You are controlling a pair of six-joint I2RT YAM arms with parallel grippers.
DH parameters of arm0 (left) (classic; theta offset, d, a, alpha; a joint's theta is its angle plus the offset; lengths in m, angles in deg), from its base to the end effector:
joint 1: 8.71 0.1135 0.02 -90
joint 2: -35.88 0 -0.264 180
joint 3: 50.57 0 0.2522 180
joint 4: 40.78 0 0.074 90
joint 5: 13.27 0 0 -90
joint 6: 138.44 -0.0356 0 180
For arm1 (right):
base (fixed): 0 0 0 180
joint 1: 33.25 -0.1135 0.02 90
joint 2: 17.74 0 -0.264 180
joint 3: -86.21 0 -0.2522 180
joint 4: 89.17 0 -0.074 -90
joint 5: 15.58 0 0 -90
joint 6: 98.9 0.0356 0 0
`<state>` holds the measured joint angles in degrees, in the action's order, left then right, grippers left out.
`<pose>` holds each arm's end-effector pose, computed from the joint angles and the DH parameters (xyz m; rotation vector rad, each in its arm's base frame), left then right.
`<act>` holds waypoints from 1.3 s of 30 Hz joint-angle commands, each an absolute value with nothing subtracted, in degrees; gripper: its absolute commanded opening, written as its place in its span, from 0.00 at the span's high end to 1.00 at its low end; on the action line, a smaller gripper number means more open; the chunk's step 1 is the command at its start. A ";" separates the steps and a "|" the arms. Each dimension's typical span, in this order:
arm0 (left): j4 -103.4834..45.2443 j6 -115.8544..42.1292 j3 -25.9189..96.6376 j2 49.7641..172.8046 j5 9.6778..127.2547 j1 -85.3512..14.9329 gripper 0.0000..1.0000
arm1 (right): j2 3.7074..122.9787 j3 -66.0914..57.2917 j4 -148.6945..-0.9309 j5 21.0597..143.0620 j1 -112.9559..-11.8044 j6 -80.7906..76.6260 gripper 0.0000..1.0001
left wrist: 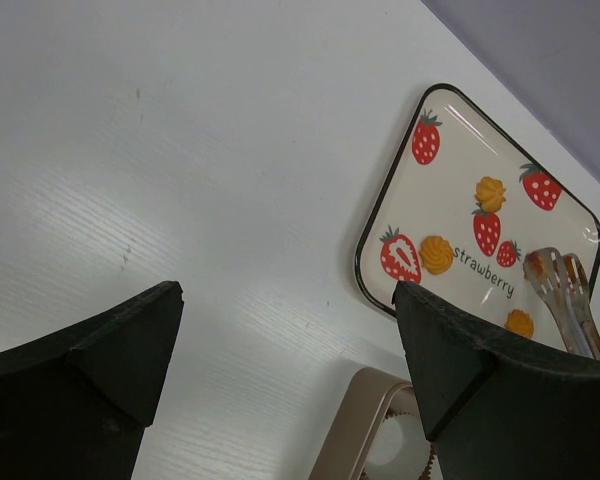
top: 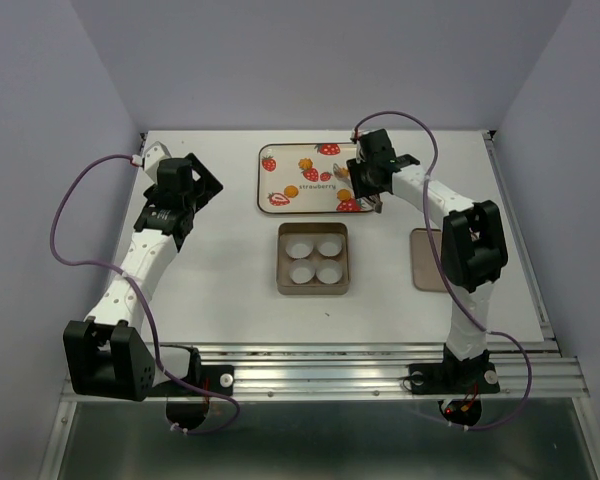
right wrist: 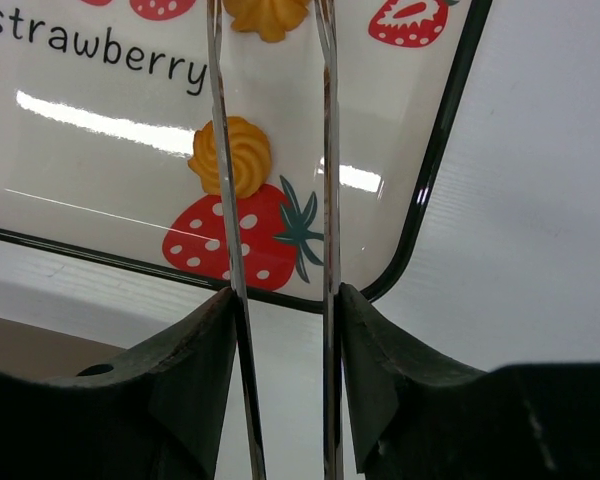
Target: Pack the cookies
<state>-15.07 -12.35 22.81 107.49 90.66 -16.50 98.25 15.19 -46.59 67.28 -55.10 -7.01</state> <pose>0.2865 -0.0305 0.3278 -0.6360 1.8799 -0.2564 0.4257 0.1659 0.2368 -0.3657 2.3999 0.0355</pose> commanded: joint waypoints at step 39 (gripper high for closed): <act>-16.82 -10.91 17.78 102.24 93.34 -30.15 0.01 | 55.41 -13.58 -45.36 64.58 -66.47 3.05 0.64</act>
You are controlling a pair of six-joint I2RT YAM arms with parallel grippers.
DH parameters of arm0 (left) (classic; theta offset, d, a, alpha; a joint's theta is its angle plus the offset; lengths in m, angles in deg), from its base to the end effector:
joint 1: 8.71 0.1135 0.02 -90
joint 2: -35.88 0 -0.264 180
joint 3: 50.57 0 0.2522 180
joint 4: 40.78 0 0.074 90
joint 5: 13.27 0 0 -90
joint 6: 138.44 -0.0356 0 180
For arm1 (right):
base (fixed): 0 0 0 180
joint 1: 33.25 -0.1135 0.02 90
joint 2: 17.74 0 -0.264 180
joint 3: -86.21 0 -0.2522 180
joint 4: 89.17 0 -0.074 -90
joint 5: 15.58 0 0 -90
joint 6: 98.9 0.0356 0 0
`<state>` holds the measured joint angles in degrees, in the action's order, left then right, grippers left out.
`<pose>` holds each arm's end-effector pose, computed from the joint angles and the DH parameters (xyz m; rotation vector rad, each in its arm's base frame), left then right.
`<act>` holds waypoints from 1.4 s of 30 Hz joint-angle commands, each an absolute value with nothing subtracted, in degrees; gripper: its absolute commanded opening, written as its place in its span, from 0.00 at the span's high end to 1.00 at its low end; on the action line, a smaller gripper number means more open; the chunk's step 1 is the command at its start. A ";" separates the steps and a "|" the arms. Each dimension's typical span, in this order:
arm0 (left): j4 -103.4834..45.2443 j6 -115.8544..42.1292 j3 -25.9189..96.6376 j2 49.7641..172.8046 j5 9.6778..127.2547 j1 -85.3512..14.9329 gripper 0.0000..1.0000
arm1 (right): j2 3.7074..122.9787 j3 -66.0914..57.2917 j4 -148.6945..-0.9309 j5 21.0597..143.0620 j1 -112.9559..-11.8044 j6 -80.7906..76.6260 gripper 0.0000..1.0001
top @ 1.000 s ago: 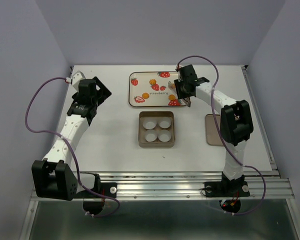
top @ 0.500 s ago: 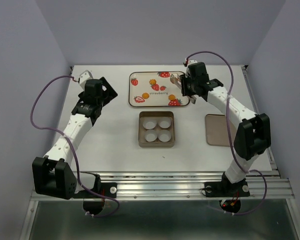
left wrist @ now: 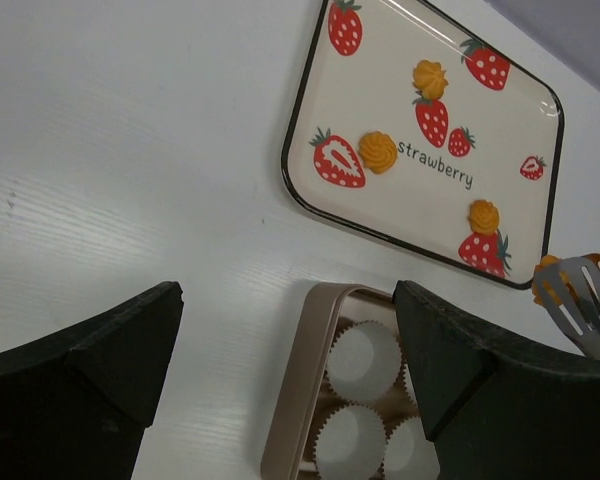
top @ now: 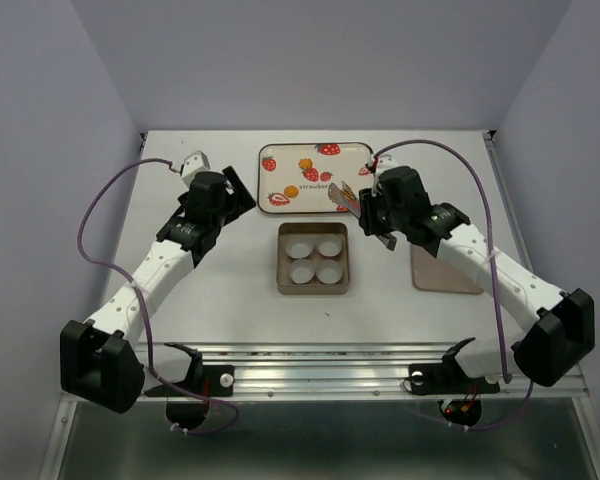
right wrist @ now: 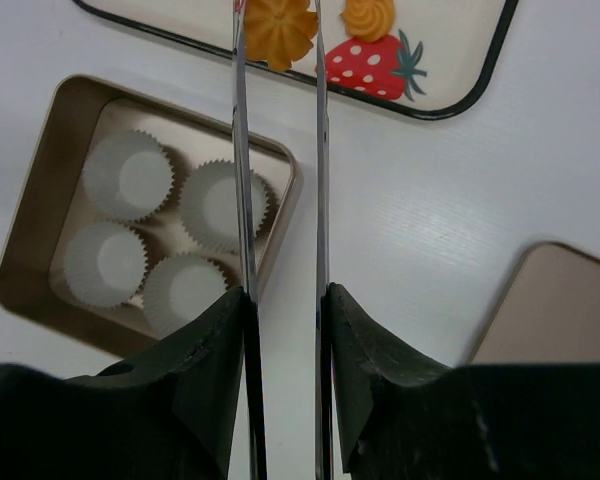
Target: Pack the cookies
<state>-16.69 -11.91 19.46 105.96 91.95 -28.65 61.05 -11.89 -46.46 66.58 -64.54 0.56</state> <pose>0.2675 -0.0871 0.3172 -0.4571 1.9427 -0.3752 0.2629 0.1541 0.3165 -0.3568 2.2358 0.2254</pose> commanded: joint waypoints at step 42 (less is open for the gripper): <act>-11.19 -9.16 10.12 89.76 94.92 -34.20 0.01 | 57.85 -19.04 -41.39 54.82 -83.61 8.15 0.63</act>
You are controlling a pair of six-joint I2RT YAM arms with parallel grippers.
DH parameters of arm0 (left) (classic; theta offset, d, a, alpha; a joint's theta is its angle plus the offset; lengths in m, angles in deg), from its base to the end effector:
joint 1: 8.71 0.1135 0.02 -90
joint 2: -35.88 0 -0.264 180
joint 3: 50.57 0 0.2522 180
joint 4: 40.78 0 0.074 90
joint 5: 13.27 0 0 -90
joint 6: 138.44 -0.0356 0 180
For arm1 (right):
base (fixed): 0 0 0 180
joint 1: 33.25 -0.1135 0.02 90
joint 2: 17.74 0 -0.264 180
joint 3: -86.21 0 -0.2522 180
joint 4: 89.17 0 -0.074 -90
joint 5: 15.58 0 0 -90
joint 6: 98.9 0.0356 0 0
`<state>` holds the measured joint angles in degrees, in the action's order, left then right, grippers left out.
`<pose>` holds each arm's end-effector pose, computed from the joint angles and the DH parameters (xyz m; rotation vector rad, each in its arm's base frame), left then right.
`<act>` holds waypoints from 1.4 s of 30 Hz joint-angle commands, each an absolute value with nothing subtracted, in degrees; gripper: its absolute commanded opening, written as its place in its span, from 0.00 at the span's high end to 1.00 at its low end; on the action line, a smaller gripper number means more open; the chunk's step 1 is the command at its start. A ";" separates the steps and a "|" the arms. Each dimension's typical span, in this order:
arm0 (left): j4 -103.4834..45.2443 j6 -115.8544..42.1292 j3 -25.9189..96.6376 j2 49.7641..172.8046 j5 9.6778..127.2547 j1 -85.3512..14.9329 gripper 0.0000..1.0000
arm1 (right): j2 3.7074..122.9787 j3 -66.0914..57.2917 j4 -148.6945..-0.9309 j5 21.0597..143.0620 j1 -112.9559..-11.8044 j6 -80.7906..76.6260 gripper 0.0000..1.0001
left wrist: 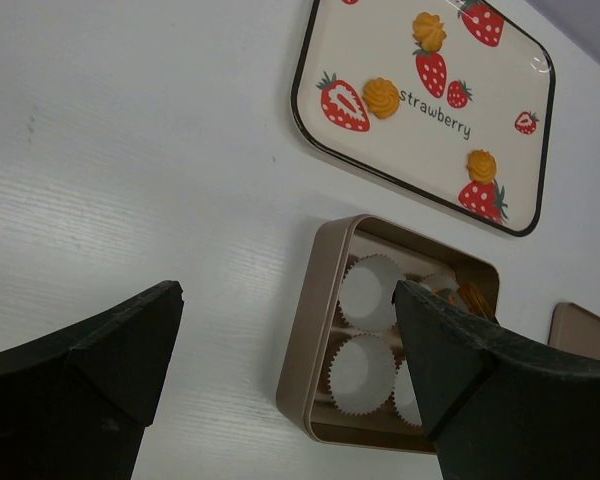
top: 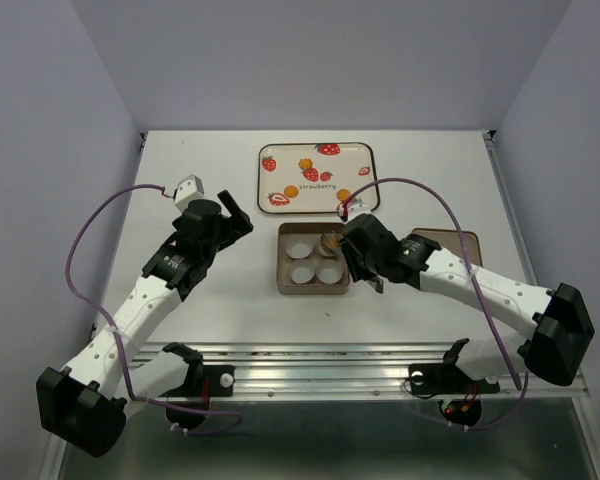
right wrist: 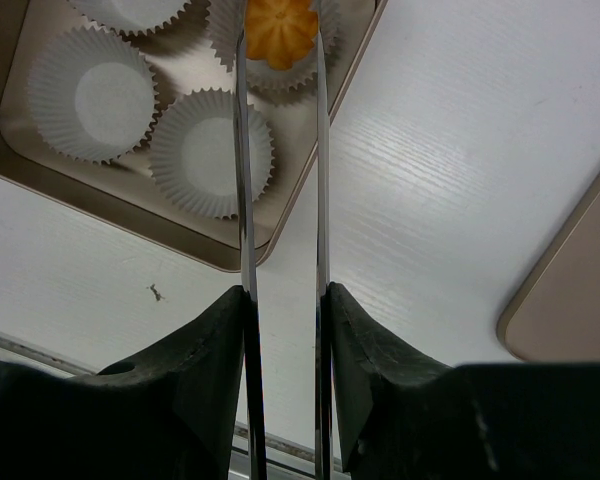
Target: Pack the cookies
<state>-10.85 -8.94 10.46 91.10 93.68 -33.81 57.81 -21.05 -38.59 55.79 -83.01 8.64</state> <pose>0.2027 -0.0835 0.3117 -0.4399 1.9498 -0.4382 0.1833 0.1990 0.2703 -0.5487 2.3759 0.1139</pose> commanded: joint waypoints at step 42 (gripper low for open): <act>-11.02 -9.42 9.95 87.65 96.06 -35.43 0.01 | 58.20 -15.44 -40.87 55.08 -83.61 8.60 0.51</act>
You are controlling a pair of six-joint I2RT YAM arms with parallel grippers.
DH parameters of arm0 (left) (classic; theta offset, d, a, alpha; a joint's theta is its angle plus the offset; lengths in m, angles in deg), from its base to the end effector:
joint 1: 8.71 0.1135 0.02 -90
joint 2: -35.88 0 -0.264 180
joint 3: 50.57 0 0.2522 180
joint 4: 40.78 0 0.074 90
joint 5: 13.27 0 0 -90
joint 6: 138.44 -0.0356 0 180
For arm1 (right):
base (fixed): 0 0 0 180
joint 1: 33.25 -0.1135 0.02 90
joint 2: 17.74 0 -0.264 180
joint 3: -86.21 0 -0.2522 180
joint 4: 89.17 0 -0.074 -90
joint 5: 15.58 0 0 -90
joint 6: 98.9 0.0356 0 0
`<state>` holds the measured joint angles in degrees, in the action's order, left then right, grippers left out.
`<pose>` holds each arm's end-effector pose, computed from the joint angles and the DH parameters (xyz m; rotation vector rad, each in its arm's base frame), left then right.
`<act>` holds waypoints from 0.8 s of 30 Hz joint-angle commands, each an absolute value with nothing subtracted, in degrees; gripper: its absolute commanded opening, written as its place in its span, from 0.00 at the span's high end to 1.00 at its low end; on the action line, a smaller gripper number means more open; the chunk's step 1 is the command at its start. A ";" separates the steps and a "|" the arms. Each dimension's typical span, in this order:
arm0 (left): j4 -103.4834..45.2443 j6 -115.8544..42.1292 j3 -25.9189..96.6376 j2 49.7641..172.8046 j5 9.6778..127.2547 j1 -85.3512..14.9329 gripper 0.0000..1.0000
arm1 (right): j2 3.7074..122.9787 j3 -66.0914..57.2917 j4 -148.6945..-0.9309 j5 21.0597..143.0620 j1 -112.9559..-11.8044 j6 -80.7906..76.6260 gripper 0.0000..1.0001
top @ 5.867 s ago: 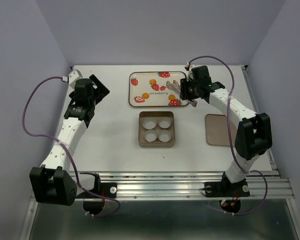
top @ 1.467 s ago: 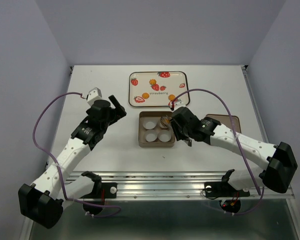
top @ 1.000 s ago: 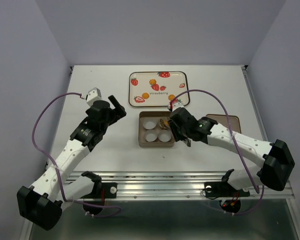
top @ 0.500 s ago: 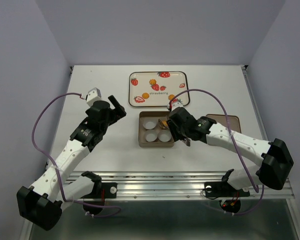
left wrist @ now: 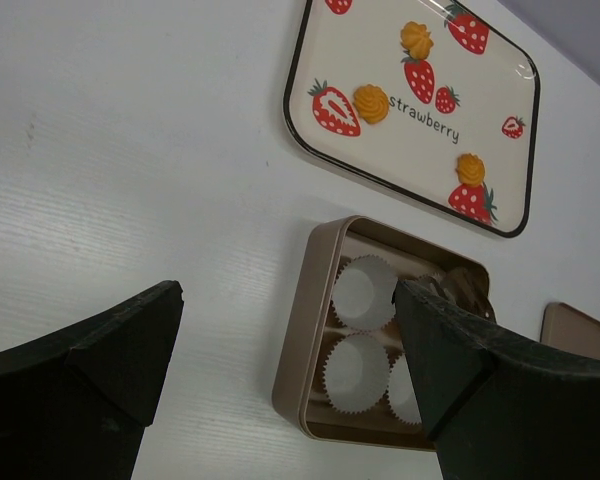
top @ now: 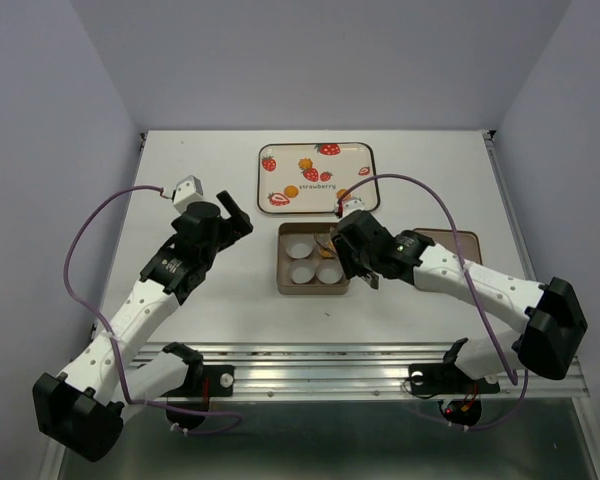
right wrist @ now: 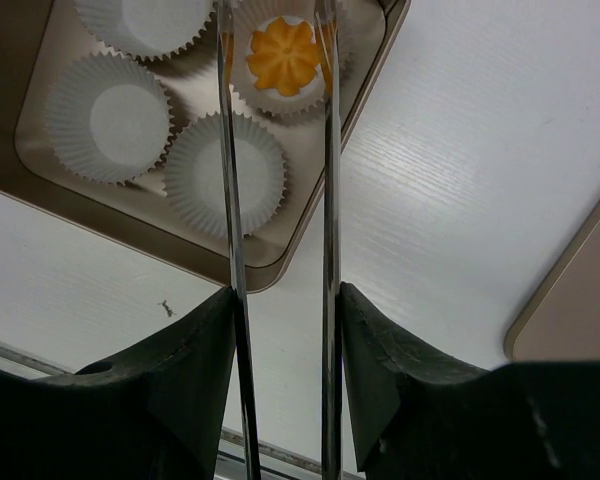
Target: Pack the cookies
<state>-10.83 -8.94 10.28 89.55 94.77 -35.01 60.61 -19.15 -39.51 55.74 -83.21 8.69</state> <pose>0.1961 -0.0846 0.3160 -0.4315 1.9266 -0.4473 0.1906 0.2090 0.2693 -0.5512 2.3747 0.1151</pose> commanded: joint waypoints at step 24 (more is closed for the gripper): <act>-11.81 -9.51 17.15 96.25 99.93 -35.43 0.01 | 72.16 3.27 -51.93 62.02 -72.30 -1.16 0.50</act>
